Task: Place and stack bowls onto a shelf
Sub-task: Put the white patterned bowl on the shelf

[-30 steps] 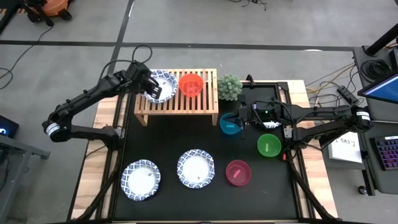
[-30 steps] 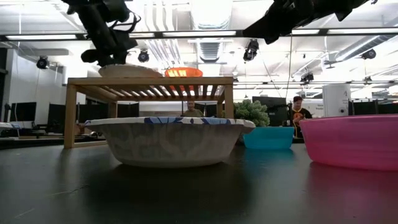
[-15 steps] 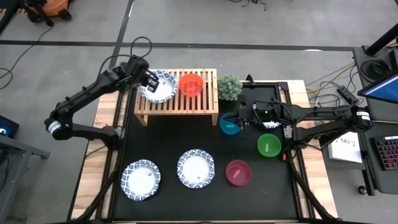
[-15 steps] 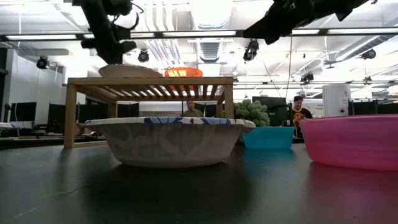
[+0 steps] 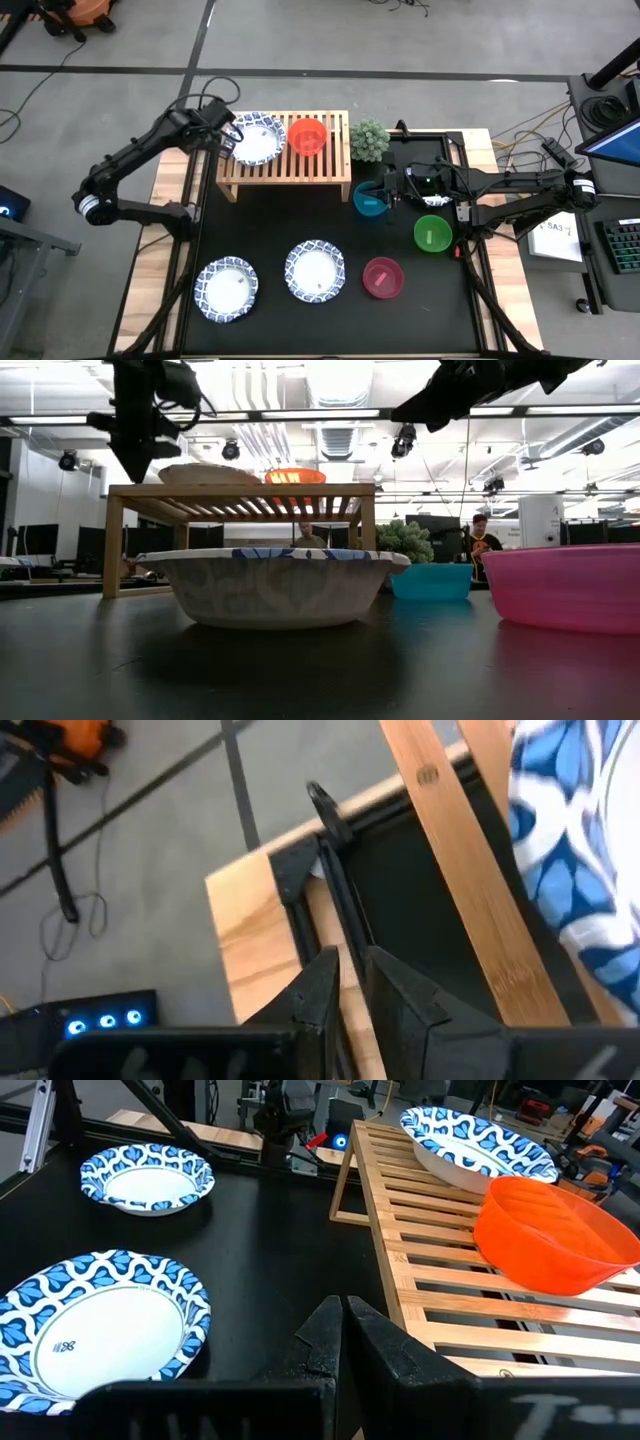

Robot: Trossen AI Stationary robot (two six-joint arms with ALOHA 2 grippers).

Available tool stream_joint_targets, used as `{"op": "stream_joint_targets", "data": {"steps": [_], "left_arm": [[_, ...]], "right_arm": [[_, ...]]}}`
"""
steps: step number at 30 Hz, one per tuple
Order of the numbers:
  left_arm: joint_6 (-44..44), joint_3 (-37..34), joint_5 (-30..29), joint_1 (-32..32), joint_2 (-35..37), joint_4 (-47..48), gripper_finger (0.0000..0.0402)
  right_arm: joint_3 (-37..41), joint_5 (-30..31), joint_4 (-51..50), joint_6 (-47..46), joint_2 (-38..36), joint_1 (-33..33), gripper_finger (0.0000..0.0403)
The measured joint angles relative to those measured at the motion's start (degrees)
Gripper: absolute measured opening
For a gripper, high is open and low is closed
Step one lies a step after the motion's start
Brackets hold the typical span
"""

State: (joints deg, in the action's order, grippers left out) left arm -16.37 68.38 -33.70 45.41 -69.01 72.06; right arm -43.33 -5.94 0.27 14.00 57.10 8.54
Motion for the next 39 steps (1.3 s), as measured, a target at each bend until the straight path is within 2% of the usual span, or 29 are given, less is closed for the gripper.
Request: {"op": "stream_joint_targets", "data": {"steps": [12, 17, 22, 27, 29, 32, 36, 39], "left_arm": [[2.2, -2.1, 6.9, -0.2, 0.0, -12.1, 0.0037], [2.9, -2.1, 7.3, -0.2, 0.4, -12.1, 0.0037], [3.8, -1.7, 7.4, -1.5, 3.0, -12.9, 0.0037], [4.9, -1.1, 7.3, -3.6, 9.1, -13.6, 0.0037], [4.9, -2.3, 8.2, -5.8, 12.4, -16.3, 0.0037], [1.6, -6.5, 13.9, -10.9, 18.1, -23.3, 0.0037], [-0.8, -15.0, 22.6, -21.5, 25.6, -39.9, 0.0037], [2.6, -21.3, 22.9, -30.1, 29.8, -52.1, 0.0037]], "right_arm": [[0.0, 0.0, 0.0, 0.1, 0.0, 0.0, 0.0009], [0.0, 0.0, 0.0, 0.0, 0.0, 0.0, 0.0009], [0.0, 0.0, 0.0, 0.0, 0.0, 0.0, 0.0009], [0.0, 0.0, 0.0, -1.0, 0.0, 0.0, 0.0009], [0.0, 0.0, 0.0, -1.6, 0.0, 0.0, 0.0009], [0.0, 0.0, 0.0, -3.1, 0.5, 0.0, 0.0009], [0.0, 0.1, 0.4, -7.7, 2.2, 0.0, 0.0009], [0.0, 0.0, 2.2, -10.9, 3.8, 0.0, 0.0009]]}}
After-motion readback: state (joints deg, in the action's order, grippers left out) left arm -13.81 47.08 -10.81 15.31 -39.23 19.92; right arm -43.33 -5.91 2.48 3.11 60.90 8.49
